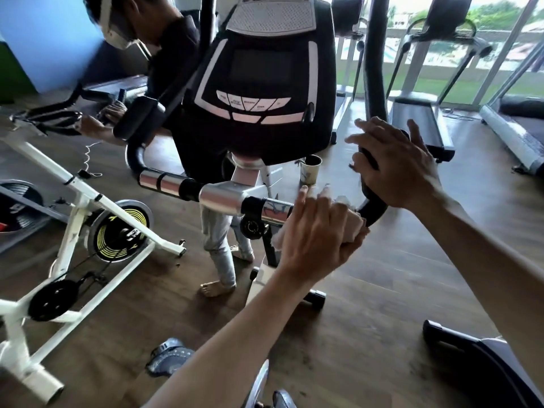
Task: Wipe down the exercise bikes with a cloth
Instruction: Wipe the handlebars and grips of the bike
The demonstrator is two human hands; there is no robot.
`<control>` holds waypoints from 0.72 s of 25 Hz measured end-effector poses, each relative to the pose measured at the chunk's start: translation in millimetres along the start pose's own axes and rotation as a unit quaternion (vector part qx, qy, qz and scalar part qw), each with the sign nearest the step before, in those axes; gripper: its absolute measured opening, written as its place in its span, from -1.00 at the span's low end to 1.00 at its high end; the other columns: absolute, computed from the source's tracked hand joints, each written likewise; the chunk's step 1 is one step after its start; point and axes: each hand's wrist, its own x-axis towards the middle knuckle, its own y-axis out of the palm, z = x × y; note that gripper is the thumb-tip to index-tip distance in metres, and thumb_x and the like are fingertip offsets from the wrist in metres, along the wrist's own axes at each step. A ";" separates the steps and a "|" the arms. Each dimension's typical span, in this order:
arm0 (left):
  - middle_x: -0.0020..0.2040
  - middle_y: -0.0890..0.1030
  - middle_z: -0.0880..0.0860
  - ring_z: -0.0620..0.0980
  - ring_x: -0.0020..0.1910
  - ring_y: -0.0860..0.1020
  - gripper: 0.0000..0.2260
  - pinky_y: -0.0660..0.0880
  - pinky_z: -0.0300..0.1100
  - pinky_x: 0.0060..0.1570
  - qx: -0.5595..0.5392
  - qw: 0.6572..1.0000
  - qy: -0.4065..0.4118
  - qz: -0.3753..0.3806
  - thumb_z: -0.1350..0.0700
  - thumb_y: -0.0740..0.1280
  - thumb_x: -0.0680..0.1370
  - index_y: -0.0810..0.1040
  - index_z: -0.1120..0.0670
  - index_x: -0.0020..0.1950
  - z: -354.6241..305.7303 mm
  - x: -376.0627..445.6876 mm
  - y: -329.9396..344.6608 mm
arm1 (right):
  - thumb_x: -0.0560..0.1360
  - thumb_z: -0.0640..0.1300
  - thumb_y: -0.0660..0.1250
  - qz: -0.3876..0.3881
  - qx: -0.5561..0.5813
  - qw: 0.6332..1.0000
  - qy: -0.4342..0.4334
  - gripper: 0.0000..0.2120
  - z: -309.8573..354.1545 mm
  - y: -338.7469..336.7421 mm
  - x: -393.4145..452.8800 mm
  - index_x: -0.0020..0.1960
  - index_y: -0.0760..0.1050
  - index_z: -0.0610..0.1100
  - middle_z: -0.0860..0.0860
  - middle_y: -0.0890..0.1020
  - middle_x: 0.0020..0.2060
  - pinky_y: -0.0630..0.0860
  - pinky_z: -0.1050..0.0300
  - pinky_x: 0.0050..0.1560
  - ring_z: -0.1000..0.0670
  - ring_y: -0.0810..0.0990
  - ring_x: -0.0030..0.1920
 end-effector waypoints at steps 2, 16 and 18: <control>0.09 0.63 0.23 0.26 0.11 0.58 -0.55 0.45 0.13 0.22 -0.002 1.000 -0.018 -0.022 -0.17 0.29 0.61 0.59 0.21 0.17 -11.1 2.0 2.2 | 0.62 0.12 0.06 0.003 0.001 1.000 -0.001 -0.59 0.3 -0.7 0.1 0.39 0.48 0.12 0.14 0.35 0.54 -0.18 -0.14 0.61 0.09 0.16 0.59; 0.18 0.61 0.16 0.18 0.21 0.55 -0.45 0.40 0.13 0.29 -0.036 0.987 -0.127 0.087 -0.33 0.13 0.62 0.44 0.13 0.29 4.0 25.2 -25.2 | 0.60 0.16 0.05 0.002 0.017 1.000 0.000 -0.58 -1.3 0.0 -0.1 0.37 0.48 0.16 0.18 0.36 0.52 -0.16 -0.12 0.61 0.09 0.18 0.58; 0.07 0.65 0.12 0.18 0.07 0.60 -0.49 0.47 0.08 0.16 -0.050 0.998 0.002 0.036 -0.28 0.14 0.59 0.55 0.12 0.21 13.1 11.9 -22.4 | 0.60 0.17 0.05 -0.001 0.022 1.000 -0.002 -0.57 -3.0 -2.4 -0.5 0.37 0.48 0.16 0.19 0.36 0.52 -0.14 -0.13 0.61 0.09 0.18 0.58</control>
